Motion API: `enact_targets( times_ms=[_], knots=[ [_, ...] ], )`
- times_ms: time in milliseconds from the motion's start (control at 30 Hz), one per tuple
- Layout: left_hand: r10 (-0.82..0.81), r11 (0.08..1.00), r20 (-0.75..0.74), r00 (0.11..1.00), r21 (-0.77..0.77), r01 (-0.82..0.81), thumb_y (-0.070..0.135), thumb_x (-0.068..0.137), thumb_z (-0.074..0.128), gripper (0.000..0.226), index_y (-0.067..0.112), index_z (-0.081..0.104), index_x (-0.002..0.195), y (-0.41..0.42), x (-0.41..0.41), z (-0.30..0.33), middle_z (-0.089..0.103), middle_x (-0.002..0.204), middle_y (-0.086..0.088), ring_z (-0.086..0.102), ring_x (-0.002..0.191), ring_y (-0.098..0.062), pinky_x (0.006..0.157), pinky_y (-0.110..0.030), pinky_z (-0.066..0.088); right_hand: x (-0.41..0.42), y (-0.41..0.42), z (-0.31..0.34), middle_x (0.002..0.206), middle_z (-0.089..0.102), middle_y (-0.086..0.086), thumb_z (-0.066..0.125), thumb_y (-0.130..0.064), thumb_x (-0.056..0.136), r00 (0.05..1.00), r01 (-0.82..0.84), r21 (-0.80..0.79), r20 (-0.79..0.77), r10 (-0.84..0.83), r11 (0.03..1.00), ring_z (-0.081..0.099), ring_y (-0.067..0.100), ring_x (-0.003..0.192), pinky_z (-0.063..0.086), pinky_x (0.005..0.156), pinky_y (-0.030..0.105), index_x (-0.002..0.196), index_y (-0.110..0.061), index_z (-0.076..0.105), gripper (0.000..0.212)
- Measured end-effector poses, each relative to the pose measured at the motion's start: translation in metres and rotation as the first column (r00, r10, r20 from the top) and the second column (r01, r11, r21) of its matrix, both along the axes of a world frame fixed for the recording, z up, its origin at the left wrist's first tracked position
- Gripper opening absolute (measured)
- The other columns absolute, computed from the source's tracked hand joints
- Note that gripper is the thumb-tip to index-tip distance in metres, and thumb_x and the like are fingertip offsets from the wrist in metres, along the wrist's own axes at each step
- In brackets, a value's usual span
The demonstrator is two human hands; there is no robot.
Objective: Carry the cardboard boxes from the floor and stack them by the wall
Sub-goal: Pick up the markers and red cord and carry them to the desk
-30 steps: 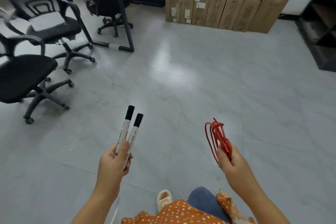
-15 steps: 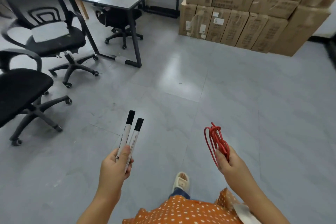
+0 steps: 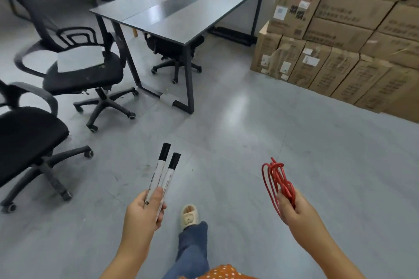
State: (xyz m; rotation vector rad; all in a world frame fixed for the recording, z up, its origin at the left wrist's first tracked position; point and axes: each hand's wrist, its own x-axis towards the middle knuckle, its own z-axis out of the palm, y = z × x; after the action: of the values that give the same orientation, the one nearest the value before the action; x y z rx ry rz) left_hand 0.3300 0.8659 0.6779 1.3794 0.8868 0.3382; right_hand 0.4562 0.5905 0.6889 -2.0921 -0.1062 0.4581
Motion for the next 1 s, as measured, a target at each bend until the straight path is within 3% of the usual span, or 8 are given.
enact_targets(
  times_ms=[100, 233, 433, 600, 767, 867, 933, 1000],
  knots=[
    [-0.011, 1.000, 0.021, 1.000, 0.026, 0.011, 0.035, 0.090, 0.056, 0.034, 0.001, 0.060, 0.086, 0.047, 0.069, 0.006, 0.052, 0.054, 0.003, 0.039, 0.043, -0.006, 0.039, -0.017, 0.034, 0.064, 0.047, -0.002, 0.050, 0.040, -0.012, 0.046, -0.020, 0.099, 1.000, 0.028, 0.054, 0.009, -0.028, 0.998, 0.033, 0.005, 0.046, 0.032, 0.047, 0.018, 0.081, -0.021, 0.051, 0.018],
    [-0.063, 0.997, 0.044, 0.997, 0.055, 0.061, 0.036, 0.090, 0.057, 0.030, 0.007, 0.062, 0.084, 0.110, 0.157, 0.032, 0.054, 0.055, 0.003, 0.039, 0.044, -0.006, 0.042, -0.017, 0.035, 0.143, 0.114, 0.012, 0.050, 0.045, -0.010, 0.048, -0.019, 0.098, 0.998, 0.039, 0.082, 0.042, -0.043, 0.996, 0.037, 0.006, 0.045, 0.036, 0.049, 0.021, 0.085, -0.026, 0.056, 0.017],
    [-0.090, 0.990, 0.019, 0.996, 0.109, 0.087, 0.032, 0.093, 0.057, 0.039, -0.004, 0.054, 0.079, 0.175, 0.275, 0.038, 0.048, 0.055, -0.001, 0.035, 0.044, -0.010, 0.041, -0.019, 0.030, 0.242, 0.183, 0.020, 0.057, 0.042, -0.005, 0.048, -0.017, 0.098, 1.000, -0.011, 0.105, 0.017, 0.009, 0.994, 0.037, 0.010, 0.051, 0.035, 0.055, 0.029, 0.089, -0.028, 0.057, 0.016],
    [-0.125, 0.990, -0.014, 0.992, 0.064, 0.126, 0.029, 0.093, 0.057, 0.039, -0.008, 0.052, 0.082, 0.190, 0.375, 0.020, 0.049, 0.053, 0.003, 0.035, 0.044, -0.010, 0.041, -0.019, 0.031, 0.341, 0.195, 0.006, 0.068, 0.055, -0.007, 0.048, -0.018, 0.098, 0.996, 0.071, 0.074, -0.064, -0.066, 0.995, 0.052, -0.003, 0.056, 0.041, 0.055, 0.011, 0.105, -0.027, 0.057, 0.015],
    [-0.073, 0.996, -0.026, 0.997, 0.058, 0.074, 0.028, 0.094, 0.057, 0.037, -0.007, 0.055, 0.083, 0.193, 0.498, 0.004, 0.049, 0.054, -0.003, 0.036, 0.044, -0.011, 0.039, -0.020, 0.031, 0.475, 0.194, -0.005, 0.054, 0.046, -0.007, 0.047, -0.020, 0.098, 0.999, 0.034, 0.014, -0.042, -0.033, 0.999, 0.042, 0.002, 0.046, 0.035, 0.050, 0.017, 0.103, -0.030, 0.056, 0.014],
    [-0.054, 0.998, -0.029, 0.998, 0.025, 0.055, 0.026, 0.093, 0.058, 0.028, 0.002, 0.060, 0.079, 0.188, 0.580, 0.007, 0.051, 0.051, 0.000, 0.038, 0.041, -0.008, 0.037, -0.017, 0.032, 0.563, 0.190, 0.006, 0.059, 0.047, -0.004, 0.048, -0.021, 0.098, 1.000, -0.007, -0.027, 0.026, 0.008, 1.000, 0.041, 0.005, 0.050, 0.035, 0.053, 0.023, 0.099, -0.036, 0.054, 0.016],
    [-0.078, 0.997, -0.006, 0.997, 0.024, 0.078, 0.026, 0.093, 0.058, 0.025, 0.006, 0.060, 0.077, 0.183, 0.639, 0.016, 0.051, 0.052, 0.000, 0.038, 0.041, -0.008, 0.037, -0.017, 0.032, 0.624, 0.188, 0.016, 0.062, 0.046, -0.001, 0.049, -0.018, 0.098, 0.998, -0.009, -0.028, 0.066, 0.011, 1.000, 0.041, 0.015, 0.056, 0.036, 0.059, 0.033, 0.095, -0.030, 0.054, 0.014],
    [-0.094, 0.995, 0.012, 0.995, 0.032, 0.094, 0.027, 0.094, 0.057, 0.026, 0.007, 0.059, 0.076, 0.180, 0.687, 0.019, 0.050, 0.053, 0.001, 0.036, 0.042, -0.008, 0.038, -0.017, 0.031, 0.675, 0.186, 0.022, 0.061, 0.044, -0.001, 0.048, -0.016, 0.098, 0.996, -0.008, -0.021, 0.086, 0.010, 1.000, 0.038, 0.014, 0.054, 0.036, 0.058, 0.032, 0.091, -0.027, 0.053, 0.014]
  ],
)
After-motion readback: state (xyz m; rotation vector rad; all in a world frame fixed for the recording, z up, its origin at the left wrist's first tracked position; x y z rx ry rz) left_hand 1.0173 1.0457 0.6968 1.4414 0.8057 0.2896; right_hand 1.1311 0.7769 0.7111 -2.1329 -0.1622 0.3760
